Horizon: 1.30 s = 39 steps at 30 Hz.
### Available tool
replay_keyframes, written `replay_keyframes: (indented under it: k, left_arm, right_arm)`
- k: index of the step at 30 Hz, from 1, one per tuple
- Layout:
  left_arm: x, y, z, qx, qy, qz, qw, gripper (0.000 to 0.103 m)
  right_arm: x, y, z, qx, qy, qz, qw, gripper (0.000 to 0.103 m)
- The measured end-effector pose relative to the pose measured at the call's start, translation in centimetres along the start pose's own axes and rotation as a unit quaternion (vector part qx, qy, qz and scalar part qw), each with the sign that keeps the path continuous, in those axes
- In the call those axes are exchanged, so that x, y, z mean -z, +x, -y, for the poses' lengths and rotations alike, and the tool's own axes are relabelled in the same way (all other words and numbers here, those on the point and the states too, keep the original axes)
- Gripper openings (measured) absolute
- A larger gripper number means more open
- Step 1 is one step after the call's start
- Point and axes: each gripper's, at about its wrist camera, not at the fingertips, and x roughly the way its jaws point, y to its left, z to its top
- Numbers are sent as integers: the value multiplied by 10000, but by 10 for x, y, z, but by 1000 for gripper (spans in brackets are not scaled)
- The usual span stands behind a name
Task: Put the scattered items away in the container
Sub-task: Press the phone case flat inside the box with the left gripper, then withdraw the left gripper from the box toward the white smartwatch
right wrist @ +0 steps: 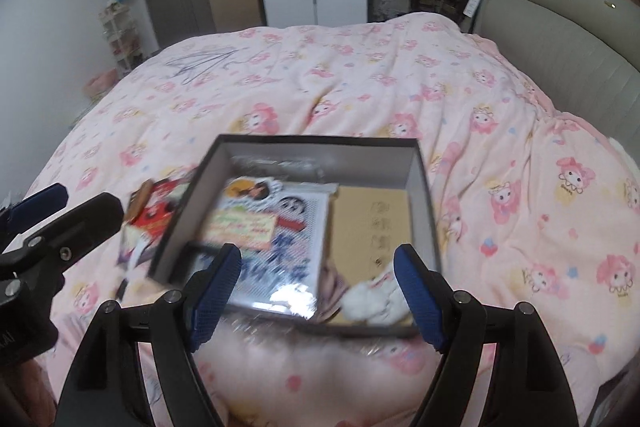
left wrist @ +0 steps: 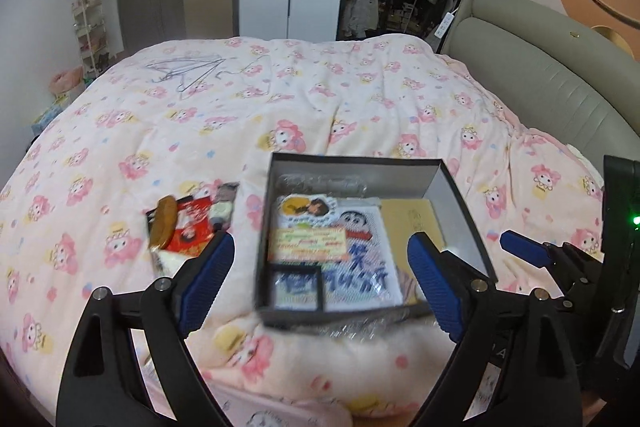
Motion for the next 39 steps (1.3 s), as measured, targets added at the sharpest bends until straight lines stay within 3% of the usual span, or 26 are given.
replay_keyframes:
  k: [5,10,16,18,24,28,32,39]
  left_arm:
    - [22,-16,-39,-174,-296,-103,9994,89]
    - [45,-20,-96,-406,-757,-324,9958,89]
    - [78,-3,-176,-761,-1522,-704,9829,84]
    - [89,5,-201,-821,-1758,-871,9771,76]
    - [132,31,-271,-588,-2341,-1404,9602,51]
    - [157,45,-299,-485,-2635,-1666,9489,43]
    - [176,58,-314,-283,-2897,-1822,9392,42]
    - [182,77,-324,159,-3091,-1860,9325,42]
  right_arm:
    - [14,-6,-41,-291,-363,-46,9989,77]
    - [32,20,-89,-736,-665,-511,9938,77]
    - [55,63,-143,-1090,-983,-1227,9815,77]
    - [58,74,-159,-1197,-1123,-1382,9767,77]
    - [59,108,-202,-1309,-1473,-1623,9668,75]
    - [57,138,-224,-1410,-1593,-1832,9598,51]
    - [53,167,-243,-1630,-1611,-1957,9535,47]
    - [35,216,-248,-1962,-1125,-2187,9492,47]
